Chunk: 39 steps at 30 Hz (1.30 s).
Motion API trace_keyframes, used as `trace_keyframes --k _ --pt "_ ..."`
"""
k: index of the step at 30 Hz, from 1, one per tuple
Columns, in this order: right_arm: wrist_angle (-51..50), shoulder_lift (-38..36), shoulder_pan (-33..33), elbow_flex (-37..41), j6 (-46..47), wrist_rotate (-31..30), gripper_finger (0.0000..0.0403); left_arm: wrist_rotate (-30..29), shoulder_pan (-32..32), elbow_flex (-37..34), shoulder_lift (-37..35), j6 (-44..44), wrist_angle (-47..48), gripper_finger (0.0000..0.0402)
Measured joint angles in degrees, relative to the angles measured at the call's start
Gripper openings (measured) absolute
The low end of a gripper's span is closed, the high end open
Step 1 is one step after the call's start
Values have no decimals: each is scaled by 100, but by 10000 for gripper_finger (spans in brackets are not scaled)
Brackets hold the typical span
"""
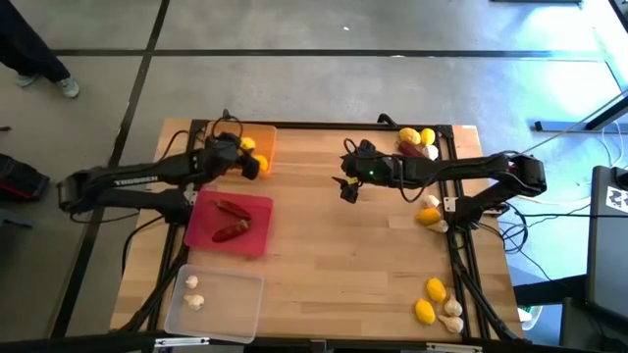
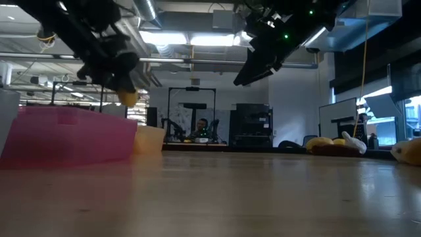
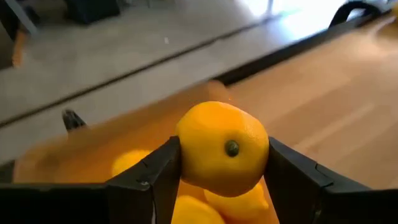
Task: Sort produce into baskets
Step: Put the lemon into the yellow bin
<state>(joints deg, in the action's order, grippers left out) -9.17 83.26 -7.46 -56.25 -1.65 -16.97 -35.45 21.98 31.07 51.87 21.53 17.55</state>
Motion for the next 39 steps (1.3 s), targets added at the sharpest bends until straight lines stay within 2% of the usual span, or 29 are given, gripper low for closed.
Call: trace_keyframes --k 9,16,27,35,39 --pt "-11 33 -9 7 0 4 319 809 627 -2 853 130 30 196" --pt "-22 33 -9 7 -4 4 319 846 791 -4 1139 171 30 196" --pt "-174 33 -9 9 -9 4 319 868 820 -4 1168 -34 35 198" --pt "-190 31 -9 11 -32 -20 319 1144 1003 -4 1138 -48 190 263" --pt "-203 31 -9 11 -41 -40 319 1144 1041 -4 1004 -41 257 276"
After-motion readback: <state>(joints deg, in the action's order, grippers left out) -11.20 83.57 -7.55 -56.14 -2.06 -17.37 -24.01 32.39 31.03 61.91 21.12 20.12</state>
